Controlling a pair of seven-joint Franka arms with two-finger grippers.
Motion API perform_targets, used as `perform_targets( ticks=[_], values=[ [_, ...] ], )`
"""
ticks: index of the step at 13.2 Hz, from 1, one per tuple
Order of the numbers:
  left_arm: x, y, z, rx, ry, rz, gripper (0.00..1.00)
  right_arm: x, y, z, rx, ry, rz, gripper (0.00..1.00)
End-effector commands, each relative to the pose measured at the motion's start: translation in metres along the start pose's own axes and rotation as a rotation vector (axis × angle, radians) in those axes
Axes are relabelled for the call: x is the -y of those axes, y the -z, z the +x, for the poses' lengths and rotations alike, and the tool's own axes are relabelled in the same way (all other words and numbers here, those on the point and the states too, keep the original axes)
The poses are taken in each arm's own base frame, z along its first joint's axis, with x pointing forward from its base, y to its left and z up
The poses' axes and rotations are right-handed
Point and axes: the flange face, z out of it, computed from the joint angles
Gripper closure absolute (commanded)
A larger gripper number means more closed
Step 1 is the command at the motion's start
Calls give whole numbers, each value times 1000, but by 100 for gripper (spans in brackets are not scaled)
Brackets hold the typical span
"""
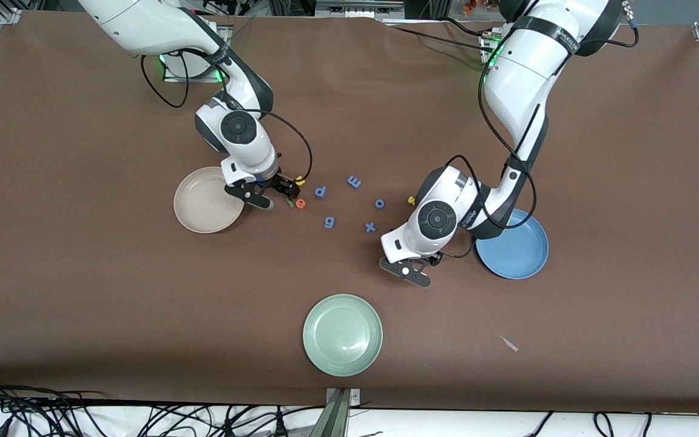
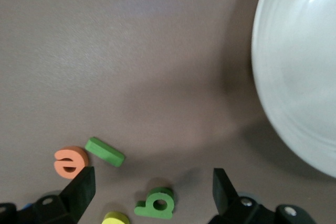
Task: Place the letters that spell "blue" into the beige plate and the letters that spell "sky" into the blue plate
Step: 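Grasp the yellow k with the left gripper while the right gripper lowers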
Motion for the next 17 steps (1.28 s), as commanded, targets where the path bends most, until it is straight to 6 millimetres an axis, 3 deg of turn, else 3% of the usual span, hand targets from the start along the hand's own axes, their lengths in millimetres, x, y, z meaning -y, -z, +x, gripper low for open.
perform_targets(
  ticks=[1, 3, 7, 9, 11, 13, 15, 17],
  values=[
    [-1, -3, 0, -2, -12, 37, 19, 4, -9, -11, 5, -30, 2, 1],
    [-1, -8, -1, 4, -13, 39, 25, 2, -12, -21, 11, -37, -9, 1],
    [0, -10, -1, -1, -65, 103, 77, -4, -18, -27, 20, -35, -23, 5],
    [3, -1, 2, -12, -57, 100, 92, -4, -20, -29, 21, -33, -16, 8],
    [12, 15, 3, -21, -48, 102, 94, -6, -21, -31, 23, -32, -13, 17],
    [25, 48, 1, 0, -31, 113, 95, -8, -23, -32, 26, -29, -18, 39],
    [61, 92, -8, 47, 12, 136, 98, -8, -23, -32, 26, -29, -18, 59],
    [101, 118, -22, 118, -15, 132, 98, -8, -22, -32, 25, -29, -18, 71]
  ],
)
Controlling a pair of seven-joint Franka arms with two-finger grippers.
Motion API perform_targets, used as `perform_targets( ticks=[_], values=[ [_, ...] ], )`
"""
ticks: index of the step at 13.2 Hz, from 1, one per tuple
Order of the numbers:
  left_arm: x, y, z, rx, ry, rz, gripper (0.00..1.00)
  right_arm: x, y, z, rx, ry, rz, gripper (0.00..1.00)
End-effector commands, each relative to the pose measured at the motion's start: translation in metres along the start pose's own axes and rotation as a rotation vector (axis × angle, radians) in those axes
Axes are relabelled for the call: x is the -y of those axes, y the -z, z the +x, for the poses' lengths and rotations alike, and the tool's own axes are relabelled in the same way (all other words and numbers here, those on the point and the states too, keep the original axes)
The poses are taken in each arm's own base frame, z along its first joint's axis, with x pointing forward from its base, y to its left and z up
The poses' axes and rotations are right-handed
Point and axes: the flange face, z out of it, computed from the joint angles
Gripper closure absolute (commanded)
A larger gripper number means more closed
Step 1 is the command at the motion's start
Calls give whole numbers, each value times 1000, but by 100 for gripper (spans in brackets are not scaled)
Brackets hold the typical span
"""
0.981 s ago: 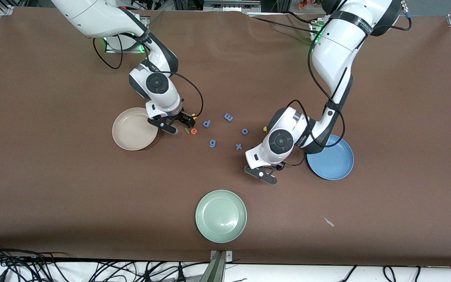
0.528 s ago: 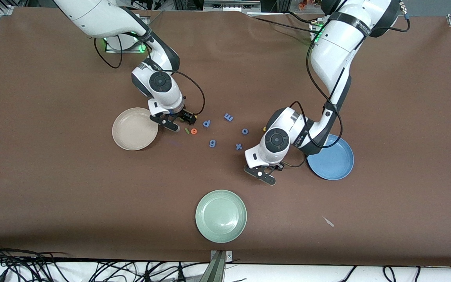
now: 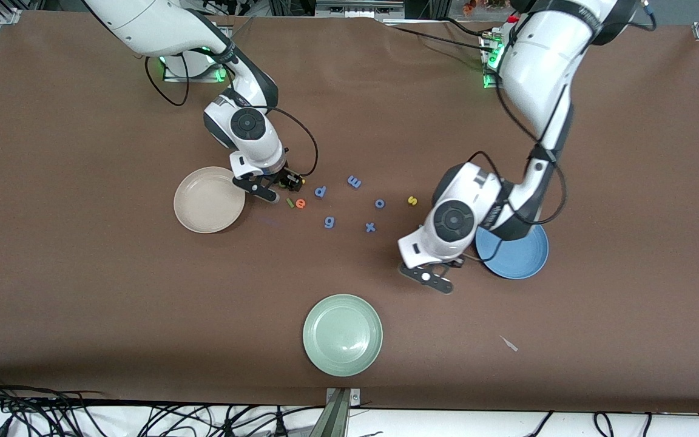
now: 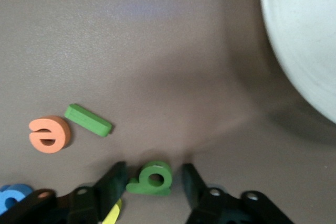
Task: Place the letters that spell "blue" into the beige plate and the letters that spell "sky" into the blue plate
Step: 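Drop the k in the blue plate while the right gripper grasps green letter, then grasp the teal y with the left gripper while the right gripper reaches u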
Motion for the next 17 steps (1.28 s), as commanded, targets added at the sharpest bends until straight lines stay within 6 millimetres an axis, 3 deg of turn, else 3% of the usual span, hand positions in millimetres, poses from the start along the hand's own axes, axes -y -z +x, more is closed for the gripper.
perform_targets(
  ticks=[1, 2, 4, 7, 10, 11, 13, 15, 17],
  values=[
    [69, 25, -28, 102, -50, 8, 98, -7, -8, -7, 2, -4, -8, 73],
    [110, 19, -38, 143, -67, -11, 98, -7, -8, -7, 2, -3, -10, 74],
    [157, -7, -57, 196, -144, -50, 98, -7, -2, -4, -8, 3, -11, 75],
    [162, -57, -79, 253, -154, -72, 95, -7, 23, 6, -43, 43, -34, 76],
    [160, -77, -85, 237, -152, -73, 92, -16, 55, 35, -66, 142, -103, 75],
    [157, -80, -85, 232, -153, -72, 81, -23, 66, 49, -53, 178, -133, 75],
    [150, -75, -81, 221, -168, -62, 0, -40, 87, 77, -10, 293, -171, 74],
    [143, -41, -76, 178, -173, -47, 0, -68, 87, 101, 12, 381, -207, 70],
    [135, -10, -73, 134, -91, -37, 0, -78, 74, 96, 31, 396, -217, 66]
  ],
)
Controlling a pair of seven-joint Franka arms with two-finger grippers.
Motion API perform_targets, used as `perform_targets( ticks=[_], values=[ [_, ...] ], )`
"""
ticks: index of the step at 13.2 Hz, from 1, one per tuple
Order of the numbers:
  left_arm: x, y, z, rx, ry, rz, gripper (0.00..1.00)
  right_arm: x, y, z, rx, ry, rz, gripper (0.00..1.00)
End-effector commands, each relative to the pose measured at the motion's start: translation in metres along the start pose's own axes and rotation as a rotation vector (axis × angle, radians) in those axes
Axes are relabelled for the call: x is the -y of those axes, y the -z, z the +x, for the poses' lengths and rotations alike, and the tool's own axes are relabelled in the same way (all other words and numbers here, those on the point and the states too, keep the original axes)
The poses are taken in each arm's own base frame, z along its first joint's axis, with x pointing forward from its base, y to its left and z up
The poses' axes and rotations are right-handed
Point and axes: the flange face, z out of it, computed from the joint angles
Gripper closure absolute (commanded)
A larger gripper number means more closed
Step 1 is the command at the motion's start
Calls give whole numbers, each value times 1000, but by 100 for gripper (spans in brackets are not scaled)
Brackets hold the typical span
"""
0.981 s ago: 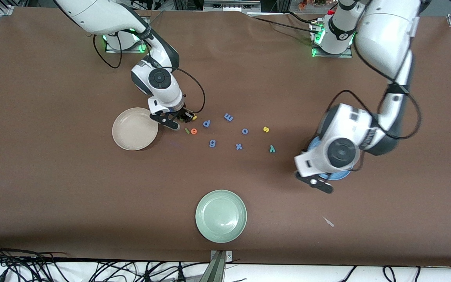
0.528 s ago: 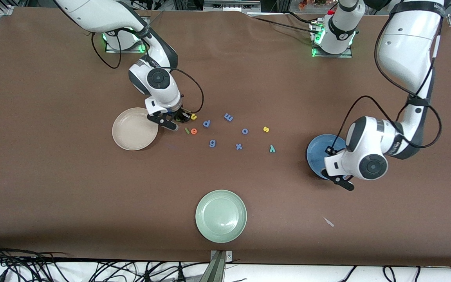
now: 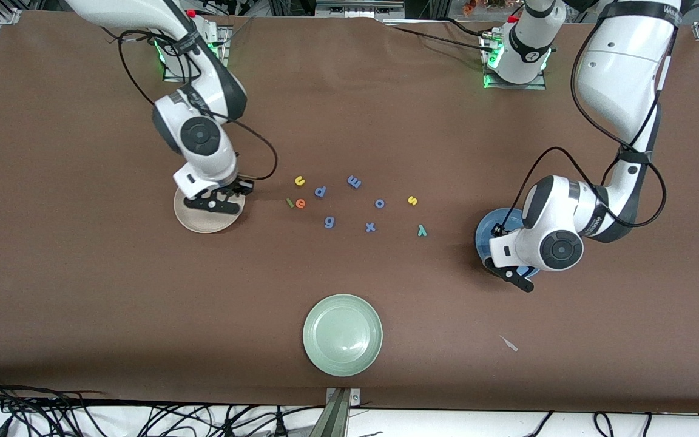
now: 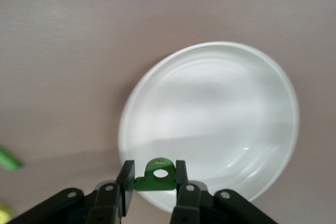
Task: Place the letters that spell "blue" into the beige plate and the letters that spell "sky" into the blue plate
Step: 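Grasp the teal y with the left gripper while the right gripper reaches u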
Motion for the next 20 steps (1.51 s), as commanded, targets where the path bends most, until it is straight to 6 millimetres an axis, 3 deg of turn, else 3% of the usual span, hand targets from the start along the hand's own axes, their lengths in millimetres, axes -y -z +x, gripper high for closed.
perform_targets(
  ticks=[1, 3, 4, 6, 9, 11, 14, 16, 18, 20],
  values=[
    [-23, 50, -5, -57, 97, 41, 0, -2, -10, -12, 21, 40, -1, 56],
    [-58, 56, 6, -76, 231, -12, 0, -2, -12, -12, 24, 38, -2, 32],
    [-80, 55, 12, -76, 298, -28, 0, -1, -12, -13, 25, 29, 0, 25],
    [-115, 44, 26, -71, 428, -46, 0, 3, -10, -12, 32, -38, 15, 22],
    [-158, 24, 45, -103, 597, -119, 0, 42, -4, -26, 47, -159, 89, 22],
    [-180, 2, 58, -124, 696, -134, 1, 81, 2, -41, 49, -261, 132, 23],
    [-188, -33, 69, -133, 698, -139, 18, 124, -1, -59, 64, -398, 208, 23],
    [-189, -40, 69, -124, 695, -136, 28, 145, -9, -72, 68, -419, 241, 23],
    [-190, -43, 69, -119, 690, -133, 31, 166, -24, -85, 67, -429, 279, 23],
    [-189, -48, 69, -116, 681, -120, 32, 167, -35, -89, 42, -391, 254, 23]
  ],
)
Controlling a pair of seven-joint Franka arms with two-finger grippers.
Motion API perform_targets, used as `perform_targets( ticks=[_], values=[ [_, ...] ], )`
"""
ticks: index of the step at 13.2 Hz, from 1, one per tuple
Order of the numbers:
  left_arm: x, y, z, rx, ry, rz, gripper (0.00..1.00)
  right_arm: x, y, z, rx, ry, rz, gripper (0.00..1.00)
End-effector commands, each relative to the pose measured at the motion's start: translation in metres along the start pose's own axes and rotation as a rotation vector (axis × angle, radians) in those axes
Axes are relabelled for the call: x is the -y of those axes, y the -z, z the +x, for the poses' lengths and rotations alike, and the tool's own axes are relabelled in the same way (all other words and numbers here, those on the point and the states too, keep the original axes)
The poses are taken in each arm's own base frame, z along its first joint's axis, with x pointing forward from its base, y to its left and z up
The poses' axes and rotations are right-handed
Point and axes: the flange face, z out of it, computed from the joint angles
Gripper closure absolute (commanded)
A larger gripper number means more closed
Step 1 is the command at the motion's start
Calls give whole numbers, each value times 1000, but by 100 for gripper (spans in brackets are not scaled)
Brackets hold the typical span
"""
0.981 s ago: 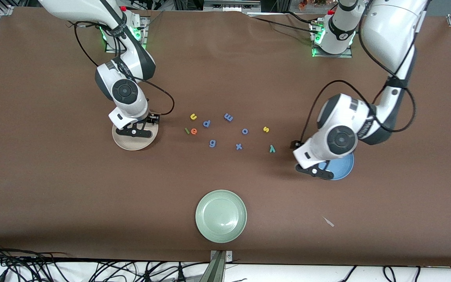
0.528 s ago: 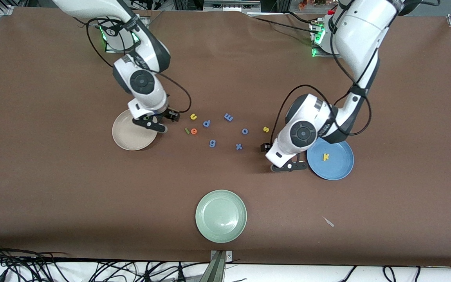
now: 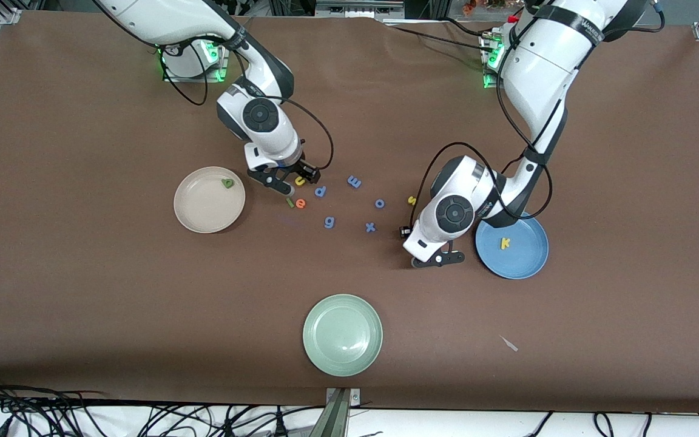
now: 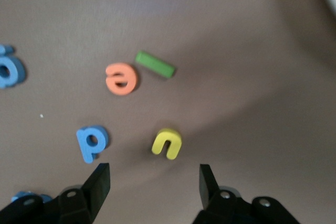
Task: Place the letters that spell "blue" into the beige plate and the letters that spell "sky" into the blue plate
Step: 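Grasp the teal y with the left gripper while the right gripper reaches u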
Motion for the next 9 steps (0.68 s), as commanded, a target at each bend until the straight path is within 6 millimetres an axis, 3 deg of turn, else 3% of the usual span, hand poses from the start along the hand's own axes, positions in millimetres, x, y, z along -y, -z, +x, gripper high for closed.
perform_targets(
  ticks=[1, 5, 6, 7, 8, 9],
  values=[
    [1, -2, 0, -10, -12, 16, 33, 1, -15, -1, -14, 14, -6, 24],
    [2, -5, 0, -8, -13, 20, 52, -7, -25, 3, -30, 40, -29, 28],
    [3, -8, -1, -3, -15, 23, 61, -8, -27, 5, -34, 44, -32, 30],
    [2, -8, -2, -1, -16, 24, 76, -10, -31, 6, -33, 46, -37, 33],
    [4, -8, -1, 0, -15, 25, 90, -10, -31, 7, -34, 44, -36, 41],
    [5, -5, 0, -2, -14, 25, 98, -10, -31, 7, -34, 46, -36, 50]
  ],
)
